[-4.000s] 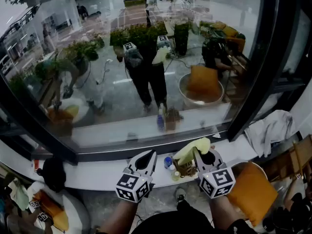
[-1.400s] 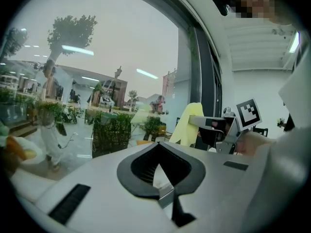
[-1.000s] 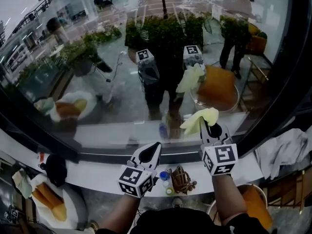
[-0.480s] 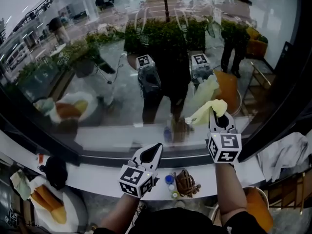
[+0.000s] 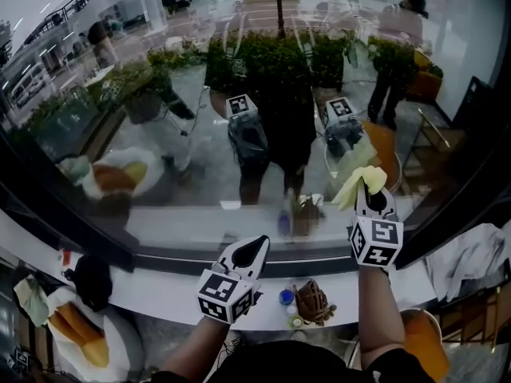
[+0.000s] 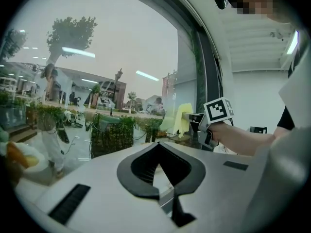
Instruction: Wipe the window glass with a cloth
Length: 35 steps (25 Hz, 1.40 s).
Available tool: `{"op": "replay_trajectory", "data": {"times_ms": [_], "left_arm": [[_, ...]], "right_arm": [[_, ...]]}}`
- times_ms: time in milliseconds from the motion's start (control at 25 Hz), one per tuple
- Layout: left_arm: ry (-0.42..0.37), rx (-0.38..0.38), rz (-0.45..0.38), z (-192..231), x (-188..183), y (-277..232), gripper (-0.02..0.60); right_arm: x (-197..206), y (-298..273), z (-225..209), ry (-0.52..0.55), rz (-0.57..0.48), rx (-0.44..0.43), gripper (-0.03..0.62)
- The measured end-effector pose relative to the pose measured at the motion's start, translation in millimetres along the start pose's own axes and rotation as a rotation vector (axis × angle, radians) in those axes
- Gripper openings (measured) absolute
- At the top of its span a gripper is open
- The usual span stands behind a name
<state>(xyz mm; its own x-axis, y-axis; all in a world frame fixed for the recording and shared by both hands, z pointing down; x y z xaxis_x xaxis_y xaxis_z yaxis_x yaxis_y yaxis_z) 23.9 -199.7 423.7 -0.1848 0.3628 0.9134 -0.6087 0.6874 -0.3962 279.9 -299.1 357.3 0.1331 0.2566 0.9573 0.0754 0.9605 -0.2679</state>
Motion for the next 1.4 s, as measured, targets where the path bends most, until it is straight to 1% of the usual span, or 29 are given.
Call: {"op": "replay_trajectory", "data": {"times_ms": [200,320,600,760,1000,1240,1400], "left_arm": [[0.027,0.002,-0.016,12.8,0.3,9.5,0.008],[0.024,-0.002,-0.016,18.6,3.3,15.0,0.008],[0.041,-0.029,-0.023,39.8,10.3,33.2,0.008],[0.05,-0.04,-0.035,52.9,13.3,43.5,0.008],[0.087,-0.065,-0.046,72.2,26.6,60.6,0.008],[0.095,-0.088,-0.047,88.0,31.3,77.8,0.008],[0.117,-0.103,-0.061,111.7,42.6,96.0,0.008]], "right_arm": [[-3.5,-1.2,21.9,0.01,0.007,-0.016,0.043],[-6.3,-1.4,35.3,0.012,0.003,-0.026,0.043],[-11.0,-2.3,57.1,0.01,-0.004,-0.038,0.043],[-16.4,-5.0,85.0,0.031,-0.01,-0.066,0.043],[-21.0,-4.6,115.6,0.047,-0.027,-0.077,0.043],[-27.2,-7.2,150.9,0.064,-0.039,-0.103,0.043],[-33.0,-9.9,188.3,0.08,-0.048,-0.12,0.043]]}}
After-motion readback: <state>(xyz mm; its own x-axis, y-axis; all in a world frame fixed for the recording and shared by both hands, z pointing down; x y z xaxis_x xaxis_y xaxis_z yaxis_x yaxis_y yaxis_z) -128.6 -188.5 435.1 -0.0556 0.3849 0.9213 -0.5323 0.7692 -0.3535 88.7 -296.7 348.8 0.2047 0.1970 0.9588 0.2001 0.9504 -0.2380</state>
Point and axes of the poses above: the fingertips, and each gripper's own axes: y backward along the fingers, z to its left, x out of its underside, the point moved 3 cm from there along y, backward along the fingers, and after that the axes turned 15 degrees about z, right-handed, at the moved point
